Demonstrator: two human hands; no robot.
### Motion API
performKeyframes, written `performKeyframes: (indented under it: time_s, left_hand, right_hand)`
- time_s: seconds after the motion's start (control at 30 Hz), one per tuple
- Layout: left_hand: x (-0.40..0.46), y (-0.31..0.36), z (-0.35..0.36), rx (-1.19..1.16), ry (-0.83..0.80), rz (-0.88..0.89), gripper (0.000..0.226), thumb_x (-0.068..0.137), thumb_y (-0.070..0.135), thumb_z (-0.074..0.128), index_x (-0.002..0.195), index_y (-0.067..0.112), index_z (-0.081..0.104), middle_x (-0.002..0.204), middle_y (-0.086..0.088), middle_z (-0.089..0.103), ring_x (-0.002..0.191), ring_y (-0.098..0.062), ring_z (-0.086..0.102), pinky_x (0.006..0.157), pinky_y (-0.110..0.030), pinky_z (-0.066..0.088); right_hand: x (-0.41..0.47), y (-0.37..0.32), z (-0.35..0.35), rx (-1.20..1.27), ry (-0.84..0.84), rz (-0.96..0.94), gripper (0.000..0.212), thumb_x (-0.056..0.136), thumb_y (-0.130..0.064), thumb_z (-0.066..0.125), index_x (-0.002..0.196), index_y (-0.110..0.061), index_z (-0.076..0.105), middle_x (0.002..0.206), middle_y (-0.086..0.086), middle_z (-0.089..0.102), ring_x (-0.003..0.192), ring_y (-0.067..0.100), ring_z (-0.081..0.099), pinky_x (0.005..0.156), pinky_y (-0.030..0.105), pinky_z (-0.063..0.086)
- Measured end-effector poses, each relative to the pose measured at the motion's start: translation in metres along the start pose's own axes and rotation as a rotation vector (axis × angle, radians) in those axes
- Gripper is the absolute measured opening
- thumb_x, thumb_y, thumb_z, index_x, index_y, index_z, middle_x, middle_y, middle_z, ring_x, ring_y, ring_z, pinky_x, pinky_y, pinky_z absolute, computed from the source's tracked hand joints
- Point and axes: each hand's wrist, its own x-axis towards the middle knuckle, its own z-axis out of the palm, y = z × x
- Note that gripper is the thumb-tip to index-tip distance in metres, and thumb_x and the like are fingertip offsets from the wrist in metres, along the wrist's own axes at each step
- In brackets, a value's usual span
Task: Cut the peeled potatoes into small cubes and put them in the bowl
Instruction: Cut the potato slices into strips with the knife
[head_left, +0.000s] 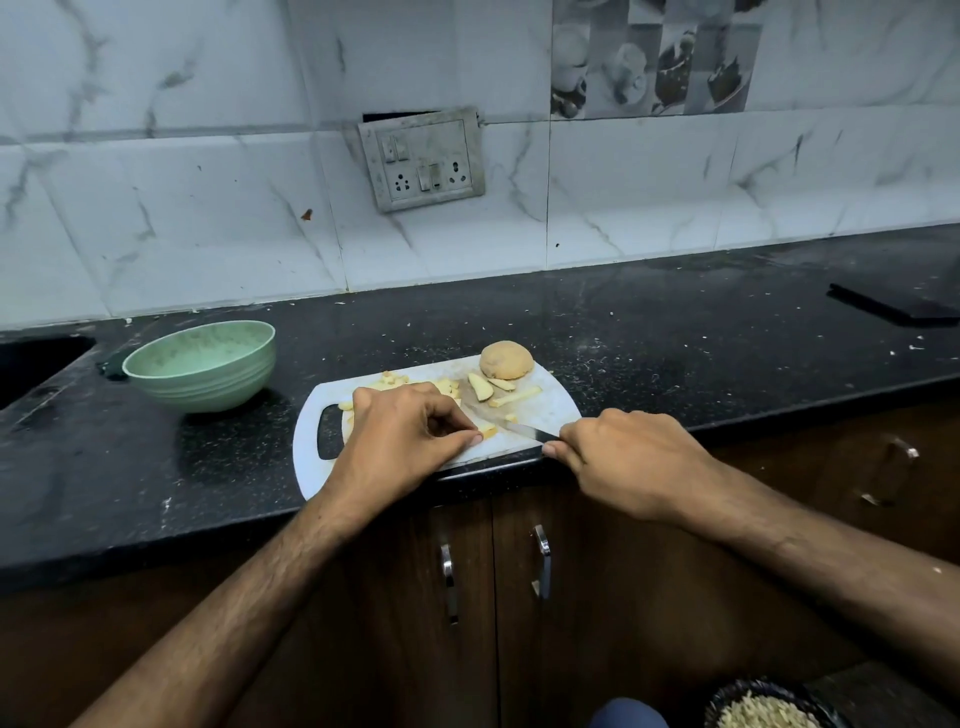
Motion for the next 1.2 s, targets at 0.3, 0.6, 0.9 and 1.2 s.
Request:
performKeyframes:
  time_s: [0.3, 0.6, 0.9, 1.2]
  left_hand:
    - [-0.007, 0.003, -0.002, 0.063, 0.031, -0.025, 0.01, 0.081, 0.044, 0.081, 0.076, 0.037, 0.075, 0.081, 0.02, 0.067, 0.09, 0.002, 0.058, 0.078, -0.035, 0.018]
    - [-0.002, 0.007, -0.005, 0.093, 0.001, -0.035, 0.015, 0.08, 0.041, 0.082, 0.069, 0.037, 0.073, 0.078, 0.023, 0.066, 0.089, 0.004, 0.056, 0.078, -0.034, 0.016]
    - [-0.009, 0.005, 0.001, 0.055, 0.078, -0.076, 0.014, 0.078, 0.046, 0.083, 0.072, 0.035, 0.075, 0.077, 0.02, 0.068, 0.081, 0.002, 0.061, 0.086, -0.041, 0.029]
    - [-0.004, 0.007, -0.003, 0.072, 0.022, -0.044, 0.011, 0.08, 0.043, 0.081, 0.074, 0.037, 0.075, 0.081, 0.026, 0.067, 0.09, 0.005, 0.059, 0.08, -0.035, 0.019]
  right_hand:
    - [-0.013, 0.007, -0.015, -0.009, -0.076, -0.006, 0.04, 0.102, -0.056, 0.027, 0.08, -0.027, 0.046, 0.102, 0.003, 0.065, 0.098, 0.029, 0.063, 0.072, 0.038, 0.041]
    - [-0.009, -0.01, -0.001, -0.022, -0.009, -0.008, 0.037, 0.104, -0.051, 0.026, 0.089, -0.025, 0.048, 0.107, 0.008, 0.065, 0.099, 0.031, 0.062, 0.071, 0.037, 0.036]
    - [-0.013, 0.003, -0.017, -0.025, -0.019, -0.007, 0.044, 0.102, -0.056, 0.025, 0.075, -0.026, 0.041, 0.099, 0.003, 0.064, 0.095, 0.029, 0.062, 0.07, 0.037, 0.038]
    - [-0.012, -0.014, -0.003, 0.033, -0.047, -0.012, 0.037, 0.103, -0.052, 0.027, 0.084, -0.025, 0.044, 0.106, 0.007, 0.064, 0.099, 0.03, 0.062, 0.071, 0.036, 0.036]
